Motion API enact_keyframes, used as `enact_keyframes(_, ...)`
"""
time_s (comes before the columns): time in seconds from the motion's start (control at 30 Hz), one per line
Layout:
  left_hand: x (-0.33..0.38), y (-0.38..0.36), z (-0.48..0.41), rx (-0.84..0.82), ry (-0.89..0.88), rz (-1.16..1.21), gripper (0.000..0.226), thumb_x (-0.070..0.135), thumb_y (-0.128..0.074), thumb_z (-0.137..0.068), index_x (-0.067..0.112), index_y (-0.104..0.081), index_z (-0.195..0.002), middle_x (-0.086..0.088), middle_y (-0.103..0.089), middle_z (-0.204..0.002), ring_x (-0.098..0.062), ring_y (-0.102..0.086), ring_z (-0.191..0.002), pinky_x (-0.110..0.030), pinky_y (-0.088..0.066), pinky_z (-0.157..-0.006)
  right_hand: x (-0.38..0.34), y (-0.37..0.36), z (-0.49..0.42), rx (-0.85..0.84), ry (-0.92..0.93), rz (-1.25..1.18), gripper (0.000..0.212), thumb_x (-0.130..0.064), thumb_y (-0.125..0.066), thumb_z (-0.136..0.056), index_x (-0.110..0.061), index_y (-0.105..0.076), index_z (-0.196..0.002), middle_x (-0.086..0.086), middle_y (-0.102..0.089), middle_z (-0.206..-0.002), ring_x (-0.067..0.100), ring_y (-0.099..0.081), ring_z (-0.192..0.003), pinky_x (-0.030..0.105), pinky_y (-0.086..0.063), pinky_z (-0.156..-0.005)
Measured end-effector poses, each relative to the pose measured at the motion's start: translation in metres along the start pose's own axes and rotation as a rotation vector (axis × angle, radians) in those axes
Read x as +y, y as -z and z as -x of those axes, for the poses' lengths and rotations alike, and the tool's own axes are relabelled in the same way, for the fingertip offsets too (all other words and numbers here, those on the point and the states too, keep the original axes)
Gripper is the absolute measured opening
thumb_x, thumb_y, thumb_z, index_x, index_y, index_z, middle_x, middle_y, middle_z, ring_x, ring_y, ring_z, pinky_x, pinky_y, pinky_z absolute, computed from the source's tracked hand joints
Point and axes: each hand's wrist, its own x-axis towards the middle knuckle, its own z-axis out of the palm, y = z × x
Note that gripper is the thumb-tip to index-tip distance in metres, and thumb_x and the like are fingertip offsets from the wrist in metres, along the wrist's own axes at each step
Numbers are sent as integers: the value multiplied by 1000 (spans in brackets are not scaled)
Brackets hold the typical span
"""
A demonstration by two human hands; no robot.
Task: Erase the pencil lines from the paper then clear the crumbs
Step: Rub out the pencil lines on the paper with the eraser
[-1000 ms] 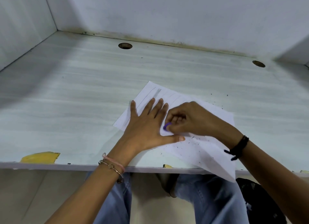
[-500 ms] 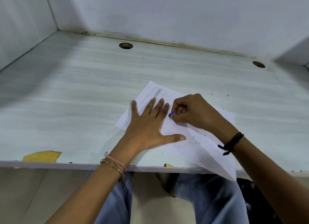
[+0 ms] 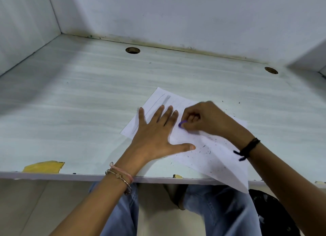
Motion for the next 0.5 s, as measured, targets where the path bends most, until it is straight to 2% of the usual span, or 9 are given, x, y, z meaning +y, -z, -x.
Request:
enact_keyframes(0.07,0,0,0,3,2,12,112,95,-19,-68,31,9,-155,11,18,-162,-9,22,-147,-65,17,-110,2,1,-5,93,-23,20,10,-16,-75,-78,-10,-70,-72,-7,-58,-53,2,-47,-46,14,-38,-53)
enact_keyframes(0.1,0,0,0,3,-1,12,113,96,-18,-67,31,9,-155,11,18,-162,-9,22,-147,-65,17,-110,0,-1,-3,73,2,25,9,-15,-75,-77,-11,-69,-71,-7,-57,-52,3,-46,-46,15,-38,-52)
enact_keyframes(0.2,0,-1,-1,4,-12,-12,115,97,-14,-65,30,9,-155,10,17,-162,-10,22,-147,-66,16,-110,-12,-11,10,-138,73,16,6,-15,-75,-76,-15,-70,-72,-7,-59,-54,3,-49,-49,20,-42,-55)
enact_keyframes(0.23,0,-1,-1,4,-10,-11,114,96,-15,-66,30,9,-155,10,18,-162,-10,22,-147,-66,15,-110,-10,-8,9,-148,63,18,5,-16,-75,-76,-15,-72,-73,-6,-61,-55,3,-50,-51,20,-43,-57)
enact_keyframes(0.37,0,0,0,5,3,12,110,94,-21,-70,31,9,-155,11,18,-162,-9,22,-147,-65,17,-110,6,5,-10,103,-36,42,9,-15,-74,-77,-10,-70,-71,-1,-64,-58,5,-49,-51,26,-44,-58)
enact_keyframes(0.4,0,0,0,6,0,14,111,95,-21,-70,31,8,-155,11,18,-162,-9,22,-147,-65,17,-110,4,3,-9,91,-20,34,9,-13,-74,-77,-11,-69,-70,-6,-61,-54,4,-48,-49,23,-42,-56)
enact_keyframes(0.5,-1,-2,-1,6,-13,-4,114,96,-16,-66,30,8,-156,9,17,-163,-10,22,-147,-67,16,-110,-9,-7,5,-135,55,14,7,-14,-75,-76,-14,-70,-71,-14,-58,-51,2,-49,-50,14,-40,-54)
